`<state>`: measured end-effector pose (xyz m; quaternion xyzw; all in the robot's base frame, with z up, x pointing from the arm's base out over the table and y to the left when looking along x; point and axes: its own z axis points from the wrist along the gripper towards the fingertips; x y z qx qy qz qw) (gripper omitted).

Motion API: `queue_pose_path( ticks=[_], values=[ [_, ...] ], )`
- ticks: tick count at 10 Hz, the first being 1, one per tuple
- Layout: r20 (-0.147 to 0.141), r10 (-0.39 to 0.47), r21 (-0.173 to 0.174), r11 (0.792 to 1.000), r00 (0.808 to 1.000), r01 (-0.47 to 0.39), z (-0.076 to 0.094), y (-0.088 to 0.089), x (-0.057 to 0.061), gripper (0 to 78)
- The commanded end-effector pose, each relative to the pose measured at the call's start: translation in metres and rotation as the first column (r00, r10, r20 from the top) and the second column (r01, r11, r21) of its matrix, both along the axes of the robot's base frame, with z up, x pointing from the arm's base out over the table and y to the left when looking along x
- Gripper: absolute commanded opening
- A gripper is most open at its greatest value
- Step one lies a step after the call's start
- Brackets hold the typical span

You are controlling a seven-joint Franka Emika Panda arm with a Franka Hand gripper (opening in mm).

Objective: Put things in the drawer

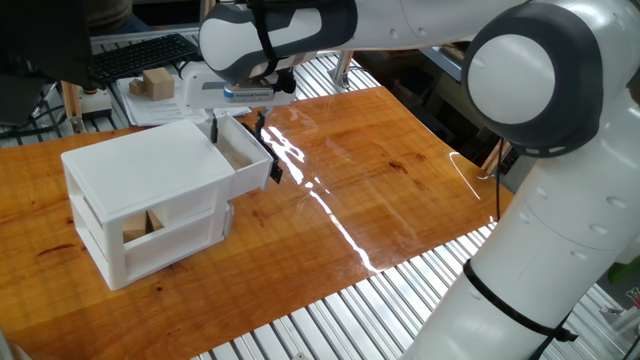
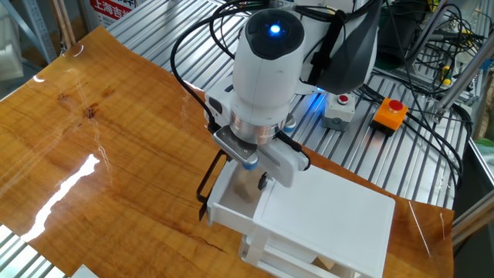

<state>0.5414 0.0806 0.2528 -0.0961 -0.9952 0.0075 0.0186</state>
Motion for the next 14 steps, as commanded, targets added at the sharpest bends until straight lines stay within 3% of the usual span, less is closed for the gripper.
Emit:
queue_pose_path(
  ticks=[1,3,4,7,14],
  values=[
    [0.002,-0.004,0.001,1.000,1.000,0.004,0.002,0.000,0.001,77.4],
    [0.002,-0.004,0.001,1.000,1.000,0.004,0.002,0.000,0.001,77.4],
    [-0.007,-0.030,-0.007,1.000,1.000,0.030,0.017,-0.008,-0.005,77.4],
    [-0.013,-0.012,-0.019,1.000,1.000,0.012,0.031,-0.020,-0.007,77.4],
    [-0.011,0.089,-0.023,0.996,0.996,-0.089,0.028,-0.065,0.013,77.4]
  ],
)
